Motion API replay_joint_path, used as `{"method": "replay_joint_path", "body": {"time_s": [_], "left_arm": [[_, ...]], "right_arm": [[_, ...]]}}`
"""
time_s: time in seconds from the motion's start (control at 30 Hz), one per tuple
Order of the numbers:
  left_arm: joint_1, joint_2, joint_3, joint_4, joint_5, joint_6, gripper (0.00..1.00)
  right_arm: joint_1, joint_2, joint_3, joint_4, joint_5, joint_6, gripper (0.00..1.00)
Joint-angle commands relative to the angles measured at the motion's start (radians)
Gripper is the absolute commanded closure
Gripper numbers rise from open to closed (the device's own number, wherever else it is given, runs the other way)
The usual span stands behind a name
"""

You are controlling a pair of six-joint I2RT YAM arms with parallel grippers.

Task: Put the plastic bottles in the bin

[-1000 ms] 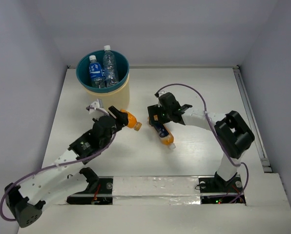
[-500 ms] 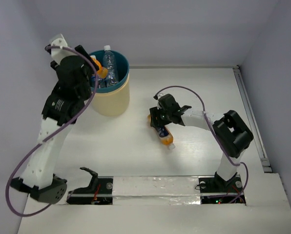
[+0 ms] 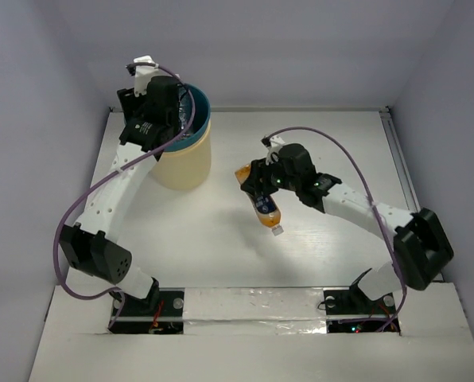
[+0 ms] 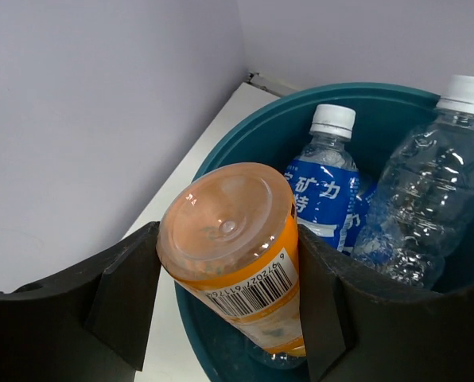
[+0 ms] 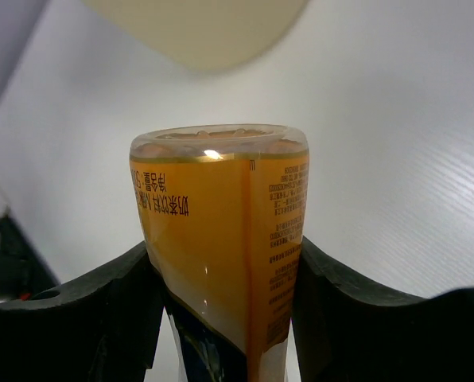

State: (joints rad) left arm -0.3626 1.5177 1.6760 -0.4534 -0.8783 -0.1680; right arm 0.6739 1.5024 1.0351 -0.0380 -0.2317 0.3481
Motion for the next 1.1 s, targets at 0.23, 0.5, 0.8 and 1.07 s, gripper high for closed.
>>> {"method": "replay_joint_path", "body": {"time_s": [0.23,0.5,0.8,1.07], "left_arm": [[0.005,-0.099,-0.168,0.186,0.068,-0.027,0.05],[0.005,-0.247,-0.157,0.174,0.278,-0.134,0.01],[0.005,-0.585,-0.310,0.206,0.444,-0.212,0.01],[0.005,-0.830,-0.525,0.194,0.528,-0.231,0.01]], "right_arm": [[0.003,-0.226,0.198,0.144,-0.011,0.100,0.48],[0.003,-0.110,0.425,0.304,0.083,0.212,0.48],[0.016,0.187,0.707,0.515,0.227,0.332,0.49],[0.056,0.609,1.248,0.431,0.377,0.244,0.50]]}}
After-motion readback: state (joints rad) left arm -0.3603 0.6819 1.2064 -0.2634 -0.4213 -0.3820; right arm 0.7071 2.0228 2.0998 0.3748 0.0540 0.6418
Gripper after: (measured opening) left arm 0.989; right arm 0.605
